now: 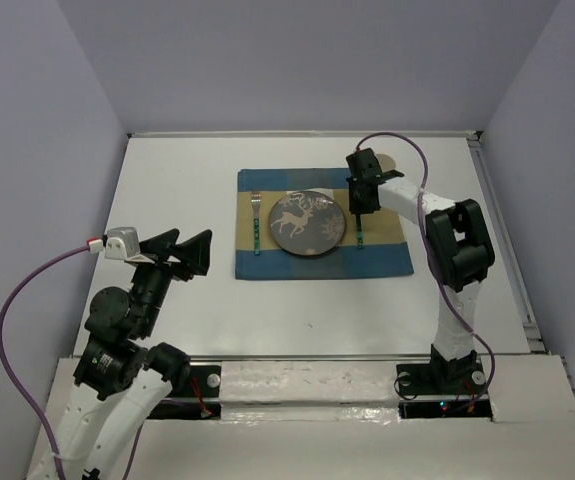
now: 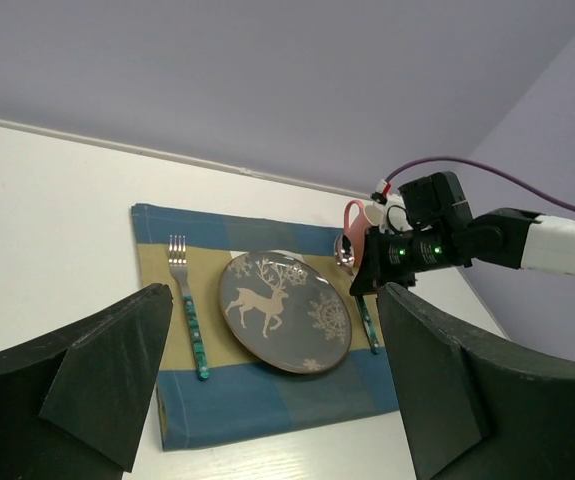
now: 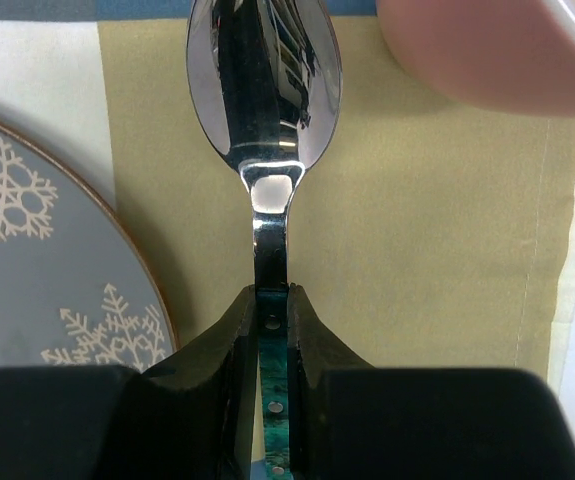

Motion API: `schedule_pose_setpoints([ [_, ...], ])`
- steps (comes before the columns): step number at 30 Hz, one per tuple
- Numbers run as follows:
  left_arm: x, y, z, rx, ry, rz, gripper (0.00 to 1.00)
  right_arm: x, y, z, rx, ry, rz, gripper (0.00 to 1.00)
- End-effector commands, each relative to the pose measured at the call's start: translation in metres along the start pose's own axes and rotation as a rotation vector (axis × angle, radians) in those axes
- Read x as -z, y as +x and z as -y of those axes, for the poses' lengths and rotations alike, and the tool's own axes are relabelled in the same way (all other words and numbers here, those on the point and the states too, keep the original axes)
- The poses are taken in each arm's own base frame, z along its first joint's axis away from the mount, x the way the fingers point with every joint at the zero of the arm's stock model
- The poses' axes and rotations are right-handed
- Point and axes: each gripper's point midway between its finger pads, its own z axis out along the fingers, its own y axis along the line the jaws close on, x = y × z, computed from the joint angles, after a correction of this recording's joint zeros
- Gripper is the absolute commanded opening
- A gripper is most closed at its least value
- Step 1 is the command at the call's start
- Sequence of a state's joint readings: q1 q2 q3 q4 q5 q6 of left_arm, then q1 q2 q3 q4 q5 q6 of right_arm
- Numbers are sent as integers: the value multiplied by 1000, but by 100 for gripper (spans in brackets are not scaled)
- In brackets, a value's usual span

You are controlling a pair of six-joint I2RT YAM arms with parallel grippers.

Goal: Set the dinner table for one person

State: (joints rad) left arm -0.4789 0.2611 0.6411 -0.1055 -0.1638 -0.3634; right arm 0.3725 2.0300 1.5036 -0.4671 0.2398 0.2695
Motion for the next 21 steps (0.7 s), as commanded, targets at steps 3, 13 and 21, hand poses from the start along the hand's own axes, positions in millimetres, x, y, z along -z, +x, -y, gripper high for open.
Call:
schedule_pose_setpoints([
  [3, -3, -14, 7, -14, 26, 41, 94, -8, -19, 7, 2, 48, 45, 0],
  [13, -4, -14, 7, -14, 26, 44, 94, -16, -19, 11, 23, 81, 41, 7],
  [21, -3, -15, 7, -13, 27, 48, 94, -14, -25, 9, 18, 73, 53, 26],
])
